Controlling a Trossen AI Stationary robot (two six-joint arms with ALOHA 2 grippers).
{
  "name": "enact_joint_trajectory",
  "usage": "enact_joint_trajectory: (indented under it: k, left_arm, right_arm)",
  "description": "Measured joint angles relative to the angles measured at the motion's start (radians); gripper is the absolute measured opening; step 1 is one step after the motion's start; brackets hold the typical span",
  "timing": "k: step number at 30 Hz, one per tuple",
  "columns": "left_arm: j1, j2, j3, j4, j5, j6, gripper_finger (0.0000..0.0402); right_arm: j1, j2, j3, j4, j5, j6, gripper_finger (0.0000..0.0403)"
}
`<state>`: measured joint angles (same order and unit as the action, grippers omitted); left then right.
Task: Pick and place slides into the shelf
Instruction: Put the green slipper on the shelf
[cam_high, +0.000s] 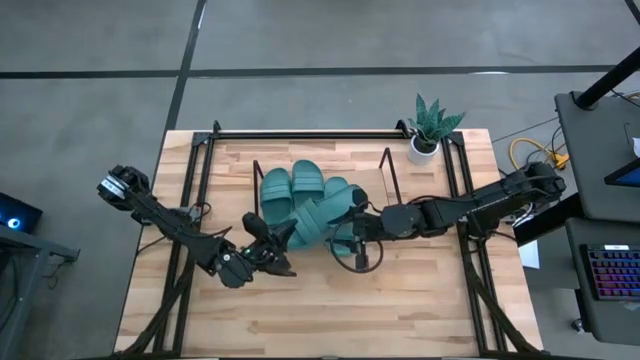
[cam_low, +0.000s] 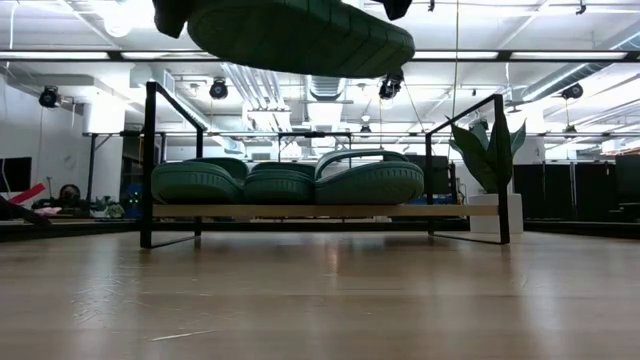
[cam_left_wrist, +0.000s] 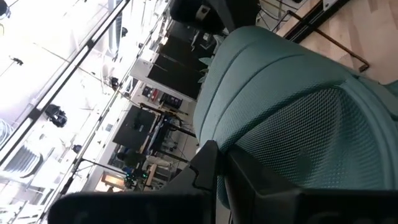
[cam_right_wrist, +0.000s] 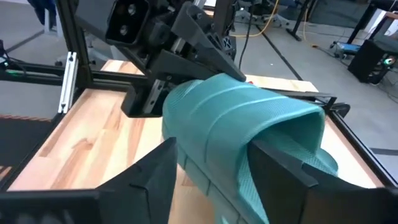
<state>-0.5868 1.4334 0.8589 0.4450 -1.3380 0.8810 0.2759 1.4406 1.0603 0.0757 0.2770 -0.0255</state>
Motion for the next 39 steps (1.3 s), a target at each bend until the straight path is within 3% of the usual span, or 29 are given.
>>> enact_joint_trajectory:
  k: [11, 18, 25, 30, 39]
  left_arm:
    - [0.040, 0.006, 0.002, 0.079, 0.081, 0.049, 0.0000]
    - [0.042, 0.006, 0.001, 0.081, 0.123, 0.048, 0.0000]
    - [0.042, -0.006, 0.001, 0.080, 0.145, 0.041, 0.0008]
    - [0.039, -0.031, 0.001, 0.078, 0.168, 0.038, 0.0045]
    - [-0.004, -0.064, 0.001, 0.038, 0.164, 0.034, 0.0175]
  right_arm:
    - [-0.017, 0.000, 0.000, -0.049, -0.026, -0.029, 0.0098]
    - [-0.015, 0.000, 0.000, -0.069, -0.032, -0.098, 0.0019]
    - [-0.016, 0.000, 0.000, -0.080, -0.030, -0.132, 0.0011]
    - [-0.016, -0.007, 0.000, -0.110, -0.026, -0.136, 0.0010]
    - [-0.017, -0.047, -0.008, -0.175, -0.001, -0.130, 0.0009]
